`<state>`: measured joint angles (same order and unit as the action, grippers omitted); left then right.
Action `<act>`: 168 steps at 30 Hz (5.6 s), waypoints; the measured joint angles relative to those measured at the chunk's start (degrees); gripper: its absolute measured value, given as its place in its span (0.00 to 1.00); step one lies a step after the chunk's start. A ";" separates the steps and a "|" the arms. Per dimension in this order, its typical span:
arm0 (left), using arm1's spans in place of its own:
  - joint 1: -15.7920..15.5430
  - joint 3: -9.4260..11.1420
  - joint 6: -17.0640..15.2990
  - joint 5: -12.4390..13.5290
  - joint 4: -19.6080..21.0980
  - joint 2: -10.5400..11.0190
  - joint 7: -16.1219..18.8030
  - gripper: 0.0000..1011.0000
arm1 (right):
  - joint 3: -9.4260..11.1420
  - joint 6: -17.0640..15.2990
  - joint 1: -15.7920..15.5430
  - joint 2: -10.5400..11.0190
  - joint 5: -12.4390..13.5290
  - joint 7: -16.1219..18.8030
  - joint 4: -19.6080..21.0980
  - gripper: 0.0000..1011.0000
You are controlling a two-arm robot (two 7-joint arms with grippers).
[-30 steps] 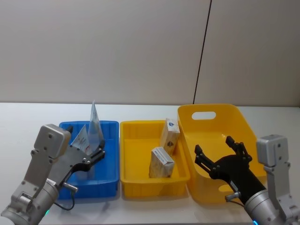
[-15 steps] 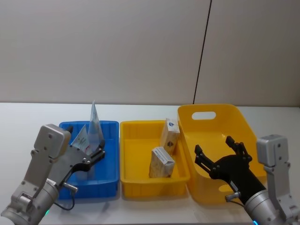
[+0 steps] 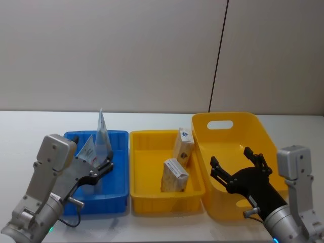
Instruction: Bimanual collaborative sorting of washing and personal care products
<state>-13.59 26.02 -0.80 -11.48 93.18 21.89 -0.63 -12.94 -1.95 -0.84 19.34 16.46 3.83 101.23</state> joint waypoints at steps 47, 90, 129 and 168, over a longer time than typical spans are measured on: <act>0.00 0.00 0.00 0.00 0.00 0.00 0.00 0.99 | -7.73 -17.96 19.24 -5.74 -7.14 3.86 -14.36 0.99; 0.00 0.00 0.00 0.00 0.00 0.00 0.00 0.99 | -11.24 -30.06 28.03 -11.95 -11.27 3.49 -26.67 0.99; 0.00 0.00 0.00 0.00 0.00 0.00 0.00 0.99 | -10.51 -29.68 29.32 -13.50 -11.05 6.08 -31.02 0.56; 0.00 0.00 0.00 0.00 0.00 0.00 0.00 0.99 | -9.32 -23.71 27.86 -12.70 -11.55 6.44 -26.42 0.25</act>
<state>-13.59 26.02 -0.80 -11.48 93.18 21.89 -0.63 -22.26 -25.66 27.02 6.63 4.91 10.27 74.80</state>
